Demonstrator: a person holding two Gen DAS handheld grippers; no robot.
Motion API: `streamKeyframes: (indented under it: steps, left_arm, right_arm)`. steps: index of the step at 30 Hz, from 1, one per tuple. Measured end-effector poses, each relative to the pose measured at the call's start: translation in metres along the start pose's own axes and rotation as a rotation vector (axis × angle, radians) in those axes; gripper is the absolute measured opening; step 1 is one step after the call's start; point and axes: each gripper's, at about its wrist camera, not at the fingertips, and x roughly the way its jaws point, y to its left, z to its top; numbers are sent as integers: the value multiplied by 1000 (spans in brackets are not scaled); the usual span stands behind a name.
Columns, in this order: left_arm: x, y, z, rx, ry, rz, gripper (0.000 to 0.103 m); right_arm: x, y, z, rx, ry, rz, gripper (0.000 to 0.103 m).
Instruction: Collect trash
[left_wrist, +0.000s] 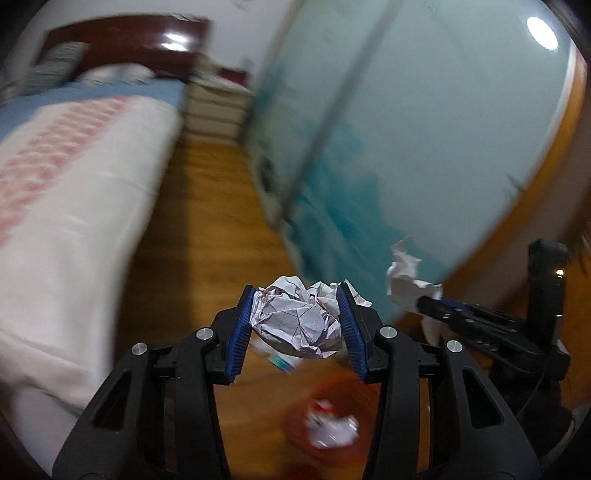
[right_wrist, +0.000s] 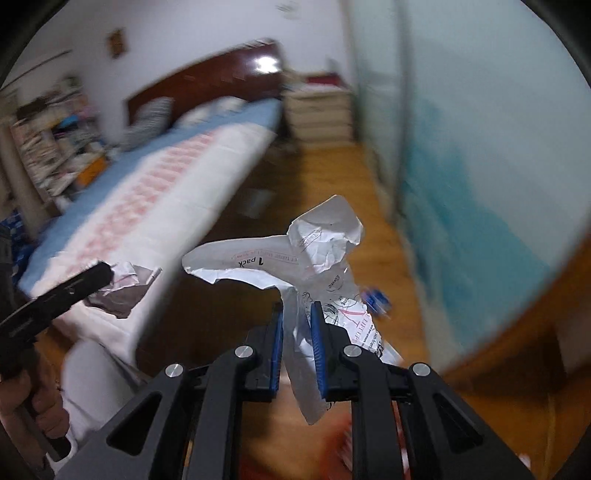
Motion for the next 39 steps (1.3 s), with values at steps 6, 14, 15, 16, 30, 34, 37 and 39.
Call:
streamKeyframes:
  steps: [6, 14, 15, 16, 30, 34, 37, 39]
  left_arm:
    - [99, -75, -45, 77, 278, -100, 45]
    - [201, -105, -113, 217, 592, -54, 45]
    - [206, -106, -118, 224, 612, -50, 45]
    - [210, -108, -123, 244, 631, -40, 45]
    - [235, -110, -144, 238, 723, 36, 55]
    - [231, -110, -142, 235, 716, 32, 57]
    - [227, -112, -139, 239, 697, 24, 57]
    - [223, -113, -136, 237, 677, 17, 57]
  right_arm:
    - [4, -127, -106, 242, 161, -119, 18]
    - [59, -191, -214, 424, 374, -111, 19]
    - [64, -188, -217, 425, 384, -106, 19]
    - [70, -189, -219, 422, 392, -107, 19]
    - [105, -155, -198, 425, 401, -171, 38]
    - [102, -153, -201, 445, 397, -188, 43]
    - [100, -151, -196, 444, 376, -197, 47]
    - [99, -150, -192, 440, 365, -198, 48]
